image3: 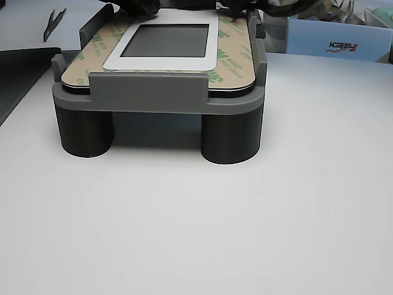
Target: Peel off protective film from adhesive tape.
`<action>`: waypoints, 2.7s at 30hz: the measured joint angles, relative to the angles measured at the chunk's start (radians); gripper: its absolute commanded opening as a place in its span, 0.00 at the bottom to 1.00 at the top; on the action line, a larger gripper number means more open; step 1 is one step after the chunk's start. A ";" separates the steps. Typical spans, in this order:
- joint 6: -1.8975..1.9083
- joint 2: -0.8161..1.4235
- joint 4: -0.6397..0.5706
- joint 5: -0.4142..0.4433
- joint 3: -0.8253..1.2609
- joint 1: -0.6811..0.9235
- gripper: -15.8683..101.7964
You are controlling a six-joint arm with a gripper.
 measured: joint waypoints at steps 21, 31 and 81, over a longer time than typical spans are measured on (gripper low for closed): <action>0.000 0.018 0.026 0.018 0.003 -0.018 0.20; 0.144 0.143 0.339 0.149 -0.152 -0.020 0.98; 2.062 1.233 0.434 0.041 0.578 -0.718 0.98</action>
